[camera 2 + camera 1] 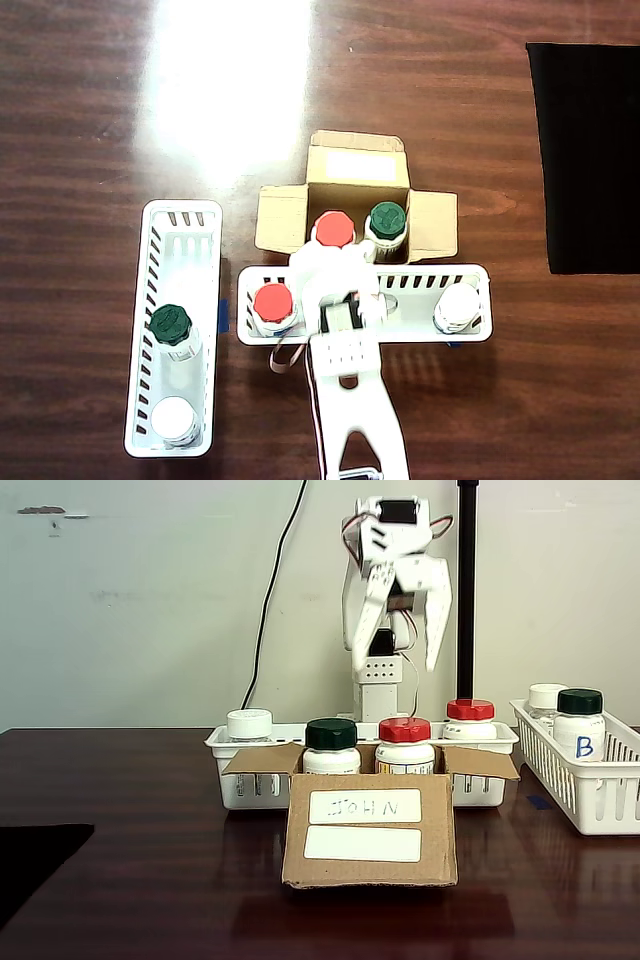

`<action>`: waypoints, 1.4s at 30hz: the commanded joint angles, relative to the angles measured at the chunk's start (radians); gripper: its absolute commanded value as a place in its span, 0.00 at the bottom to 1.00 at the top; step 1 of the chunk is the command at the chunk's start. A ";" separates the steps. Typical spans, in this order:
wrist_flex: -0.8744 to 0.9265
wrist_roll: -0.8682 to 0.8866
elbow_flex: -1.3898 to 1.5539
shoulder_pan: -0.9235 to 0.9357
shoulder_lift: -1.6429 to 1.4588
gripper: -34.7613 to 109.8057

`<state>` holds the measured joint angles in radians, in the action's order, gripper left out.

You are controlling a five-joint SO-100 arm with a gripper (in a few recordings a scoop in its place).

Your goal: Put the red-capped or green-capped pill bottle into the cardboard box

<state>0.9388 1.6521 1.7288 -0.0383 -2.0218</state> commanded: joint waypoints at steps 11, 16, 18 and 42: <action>0.117 0.140 0.588 0.025 -0.735 0.25; 0.189 0.167 0.827 0.051 -1.081 0.24; 0.235 0.160 0.904 0.049 -1.243 0.24; 0.207 -0.094 1.232 -0.078 -1.390 0.25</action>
<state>1.1566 1.6582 2.9590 -0.0445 -3.3487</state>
